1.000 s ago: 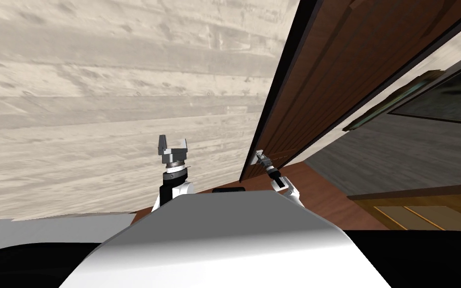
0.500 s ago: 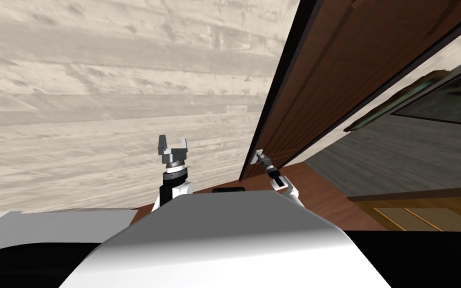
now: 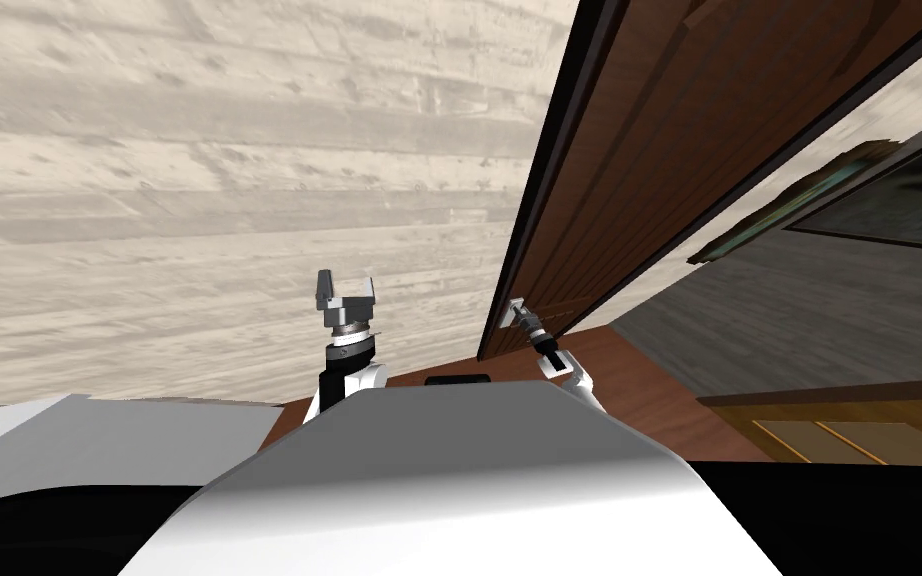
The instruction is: Pull the door open
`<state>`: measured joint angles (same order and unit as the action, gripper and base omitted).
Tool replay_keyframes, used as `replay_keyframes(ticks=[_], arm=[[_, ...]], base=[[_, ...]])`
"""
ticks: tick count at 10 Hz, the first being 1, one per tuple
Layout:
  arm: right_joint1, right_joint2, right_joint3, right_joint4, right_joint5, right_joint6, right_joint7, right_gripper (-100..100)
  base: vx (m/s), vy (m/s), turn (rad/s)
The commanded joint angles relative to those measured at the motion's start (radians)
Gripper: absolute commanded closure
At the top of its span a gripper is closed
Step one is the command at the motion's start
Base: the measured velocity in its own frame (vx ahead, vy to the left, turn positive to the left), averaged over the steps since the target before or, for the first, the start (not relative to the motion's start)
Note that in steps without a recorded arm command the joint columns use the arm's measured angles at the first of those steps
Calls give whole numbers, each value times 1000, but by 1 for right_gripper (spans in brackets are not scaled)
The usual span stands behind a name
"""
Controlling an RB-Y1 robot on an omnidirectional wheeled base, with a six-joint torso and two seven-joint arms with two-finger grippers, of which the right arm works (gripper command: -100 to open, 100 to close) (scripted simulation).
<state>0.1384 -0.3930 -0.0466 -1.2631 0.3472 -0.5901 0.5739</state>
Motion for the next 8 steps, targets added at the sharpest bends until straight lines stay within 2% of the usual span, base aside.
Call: replay_keyframes(ticks=[1, 2, 3, 5, 6, 8], arm=[[-5, 5, 10, 7, -21, 0, -46, 100], [-13, 6, 15, 13, -39, 2, -73, 100], [-13, 6, 15, 13, -39, 2, -81, 100], [-31, 9, 29, 27, -82, 7, -144, 100], [-31, 9, 29, 27, -82, 7, -158, 100], [-49, 13, 44, 42, -127, 11, -221, 100]], base=[[-58, -36, 47], [-81, -42, 73], [-55, -36, 29], [-62, -37, 53], [-63, -47, 55], [-69, -51, 78]])
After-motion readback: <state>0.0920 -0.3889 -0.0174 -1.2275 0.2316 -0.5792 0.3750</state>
